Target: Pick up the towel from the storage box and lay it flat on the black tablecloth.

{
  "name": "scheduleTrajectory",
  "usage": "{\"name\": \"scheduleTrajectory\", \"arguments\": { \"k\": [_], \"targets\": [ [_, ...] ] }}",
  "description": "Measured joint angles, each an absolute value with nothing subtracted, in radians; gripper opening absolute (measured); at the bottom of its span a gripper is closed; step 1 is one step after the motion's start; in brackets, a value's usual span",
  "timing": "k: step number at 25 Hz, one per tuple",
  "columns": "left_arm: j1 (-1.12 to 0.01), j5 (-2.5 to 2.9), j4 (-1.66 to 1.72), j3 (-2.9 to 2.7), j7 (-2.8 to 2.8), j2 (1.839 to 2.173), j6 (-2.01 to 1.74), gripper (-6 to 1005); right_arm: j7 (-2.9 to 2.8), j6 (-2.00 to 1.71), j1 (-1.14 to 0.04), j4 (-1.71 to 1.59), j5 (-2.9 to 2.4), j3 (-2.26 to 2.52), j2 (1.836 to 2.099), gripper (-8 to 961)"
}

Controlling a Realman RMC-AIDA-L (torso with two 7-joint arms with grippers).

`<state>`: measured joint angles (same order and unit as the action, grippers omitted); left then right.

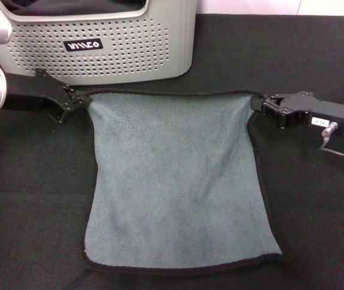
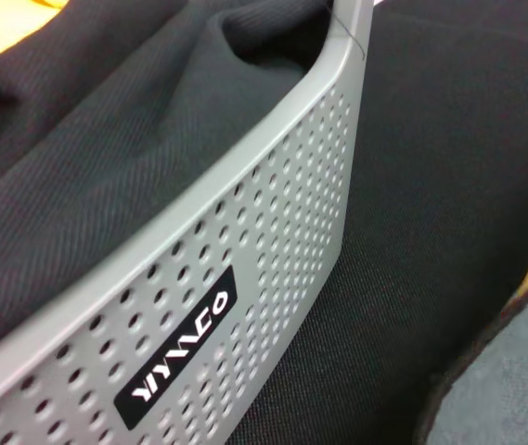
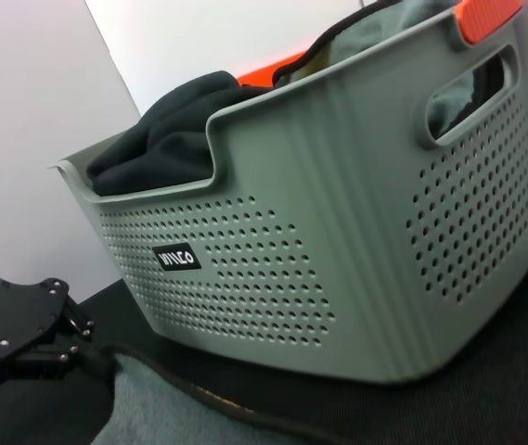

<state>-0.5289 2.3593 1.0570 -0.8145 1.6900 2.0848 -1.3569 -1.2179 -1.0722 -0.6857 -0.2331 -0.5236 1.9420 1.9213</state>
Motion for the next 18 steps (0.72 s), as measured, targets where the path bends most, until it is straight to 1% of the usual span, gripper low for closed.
{"name": "scheduleTrajectory", "arguments": {
  "k": [5, 8, 11, 16, 18],
  "targets": [
    [-0.534, 2.361, 1.044, -0.815, 1.699, 2.084, -1.334, 47, -1.222, -1.071, -0.688, -0.235, -0.524, 1.937, 1.925, 114],
    [-0.535, 2.364, 1.043, -0.812, 1.712, 2.085, -1.318, 70, -1.232, -1.071, -0.687, -0.238, -0.523, 1.912, 1.925, 167],
    [-0.534, 2.364, 1.043, -0.809, 1.719, 2.085, -1.316, 116, -1.235, -1.062, -0.679, -0.245, -0.524, 1.875, 1.923, 219],
    [-0.523, 2.365, 1.060, -0.806, 1.765, 2.080, -1.323, 192, -1.222, -1.143, -0.637, -0.258, -0.526, 1.816, 1.905, 307],
    [-0.506, 2.347, 1.097, -0.803, 1.777, 2.077, -1.378, 223, -1.202, -1.209, -0.608, -0.276, -0.527, 1.812, 1.894, 404]
  ]
}}
